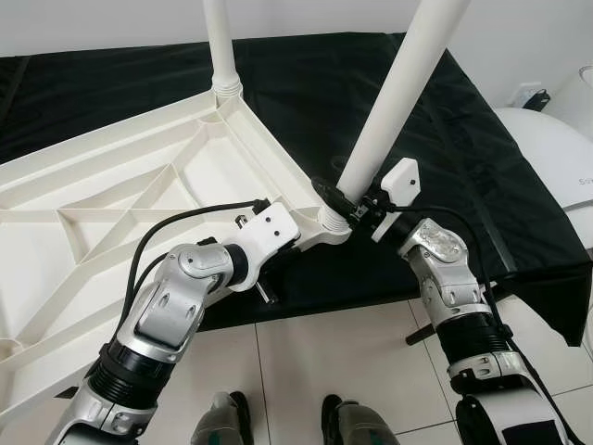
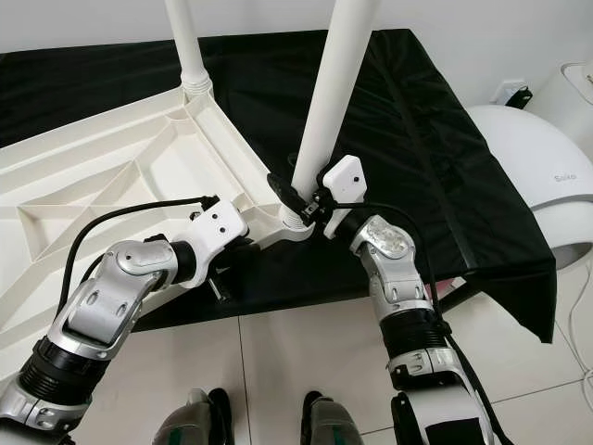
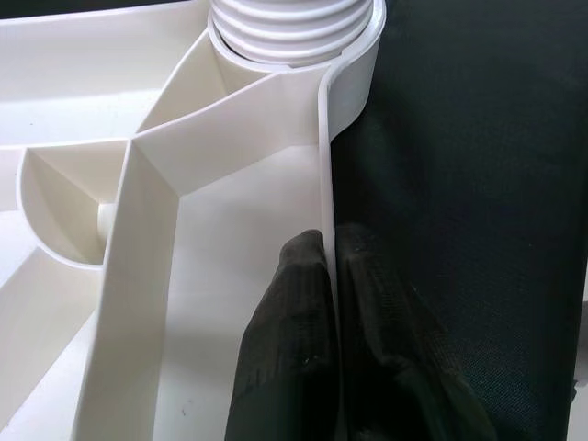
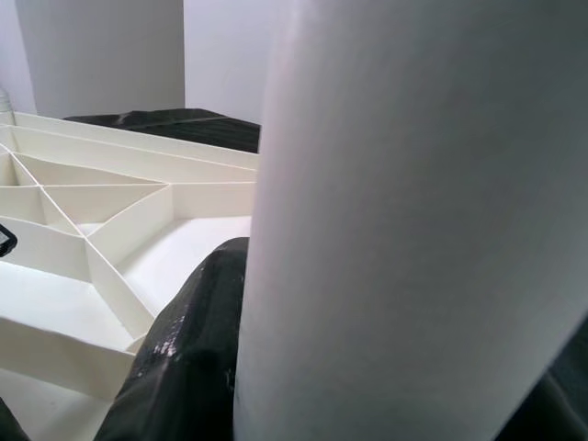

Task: Building children table

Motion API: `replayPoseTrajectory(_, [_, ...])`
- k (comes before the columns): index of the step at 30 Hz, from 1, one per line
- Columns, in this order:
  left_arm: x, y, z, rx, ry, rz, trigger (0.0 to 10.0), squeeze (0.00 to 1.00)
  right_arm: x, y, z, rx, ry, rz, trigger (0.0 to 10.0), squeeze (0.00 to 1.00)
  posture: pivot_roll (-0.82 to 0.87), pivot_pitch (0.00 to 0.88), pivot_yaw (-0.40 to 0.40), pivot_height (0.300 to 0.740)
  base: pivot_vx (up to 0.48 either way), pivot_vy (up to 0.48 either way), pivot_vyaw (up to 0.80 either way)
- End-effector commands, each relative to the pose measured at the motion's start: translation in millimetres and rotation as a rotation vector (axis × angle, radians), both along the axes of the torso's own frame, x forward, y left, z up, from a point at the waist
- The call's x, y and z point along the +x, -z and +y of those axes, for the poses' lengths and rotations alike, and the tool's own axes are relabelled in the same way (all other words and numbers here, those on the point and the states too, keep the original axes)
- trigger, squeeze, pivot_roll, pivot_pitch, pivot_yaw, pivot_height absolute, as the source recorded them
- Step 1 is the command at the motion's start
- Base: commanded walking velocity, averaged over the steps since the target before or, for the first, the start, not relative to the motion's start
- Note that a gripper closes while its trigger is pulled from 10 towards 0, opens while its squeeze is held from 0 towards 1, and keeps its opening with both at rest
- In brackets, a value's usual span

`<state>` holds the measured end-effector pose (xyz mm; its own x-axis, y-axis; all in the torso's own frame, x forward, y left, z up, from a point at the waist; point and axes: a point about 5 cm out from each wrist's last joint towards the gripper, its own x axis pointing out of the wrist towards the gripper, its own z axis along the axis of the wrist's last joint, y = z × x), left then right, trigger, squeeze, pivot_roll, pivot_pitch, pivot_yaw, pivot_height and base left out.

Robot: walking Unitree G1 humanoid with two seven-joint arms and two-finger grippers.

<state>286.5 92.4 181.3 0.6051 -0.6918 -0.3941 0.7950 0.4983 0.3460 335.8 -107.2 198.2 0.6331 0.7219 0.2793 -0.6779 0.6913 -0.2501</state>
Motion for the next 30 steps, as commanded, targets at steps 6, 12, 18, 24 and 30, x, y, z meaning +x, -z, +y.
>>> replayPoseTrajectory(6, [2.4, -3, -2.6, -0.006, -0.041, -0.049, 10.0, 0.00, -5.1, 20, 6.9, -0.024, 0.004, 0.085, 10.0, 0.00, -0.09, 0.191, -0.028, 0.740, 0.000, 0.000, 0.00])
replayPoseTrajectory(12, [2.8, -3, -2.0, -0.005, -0.044, -0.049, 10.0, 0.00, -6.8, 20, 9.5, -0.014, 0.011, 0.086, 10.0, 0.00, -0.09, 0.195, -0.028, 0.740, 0.000, 0.000, 0.00])
replayPoseTrajectory(18, [3.5, -3, -1.5, -0.005, -0.046, -0.051, 10.0, 0.00, -9.3, 20, 13.3, 0.001, 0.018, 0.088, 10.0, 0.00, -0.09, 0.197, -0.026, 0.740, 0.000, 0.000, 0.00])
replayPoseTrajectory(24, [4.5, -4, -1.2, -0.006, -0.047, -0.052, 10.0, 0.00, -11.4, 20, 16.1, 0.024, 0.051, 0.089, 10.0, 0.00, -0.09, 0.200, -0.023, 0.740, 0.000, 0.000, 0.00])
replayPoseTrajectory(30, [4.5, -4, -1.2, -0.005, -0.045, -0.053, 10.0, 0.00, -12.5, 19, 18.0, 0.042, 0.086, 0.090, 10.0, 0.00, -0.09, 0.201, -0.023, 0.740, 0.000, 0.000, 0.00])
